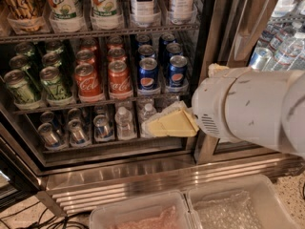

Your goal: Pick blue plastic bottle from top shelf of fridge

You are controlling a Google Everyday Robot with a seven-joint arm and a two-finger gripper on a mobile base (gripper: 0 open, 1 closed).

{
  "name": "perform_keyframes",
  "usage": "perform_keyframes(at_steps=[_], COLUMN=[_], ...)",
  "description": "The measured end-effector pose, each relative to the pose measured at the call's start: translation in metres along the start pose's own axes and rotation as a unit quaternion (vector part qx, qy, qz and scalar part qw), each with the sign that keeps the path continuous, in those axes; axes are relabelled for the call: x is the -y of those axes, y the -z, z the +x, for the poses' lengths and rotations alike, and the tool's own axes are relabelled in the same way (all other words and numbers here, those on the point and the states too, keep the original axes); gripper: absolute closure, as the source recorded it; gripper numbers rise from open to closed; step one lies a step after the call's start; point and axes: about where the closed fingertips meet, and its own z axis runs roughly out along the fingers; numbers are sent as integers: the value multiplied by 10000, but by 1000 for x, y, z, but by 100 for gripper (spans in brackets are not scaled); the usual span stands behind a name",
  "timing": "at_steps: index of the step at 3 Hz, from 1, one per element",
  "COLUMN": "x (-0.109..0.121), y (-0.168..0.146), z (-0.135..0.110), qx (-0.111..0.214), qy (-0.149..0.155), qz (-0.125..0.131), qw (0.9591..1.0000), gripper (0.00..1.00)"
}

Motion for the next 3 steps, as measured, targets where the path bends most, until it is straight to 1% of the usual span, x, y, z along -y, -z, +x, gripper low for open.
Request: perform_keyframes(at_steps=[1, 2, 3], x=[2, 14, 47], y=[-7, -11, 7], z=[-11, -14, -20], qx=[245, 564, 1067], qy=[-103, -482, -956], qz=[231, 839, 1572], qw=[9994, 9937, 9771], gripper=[0, 0, 0])
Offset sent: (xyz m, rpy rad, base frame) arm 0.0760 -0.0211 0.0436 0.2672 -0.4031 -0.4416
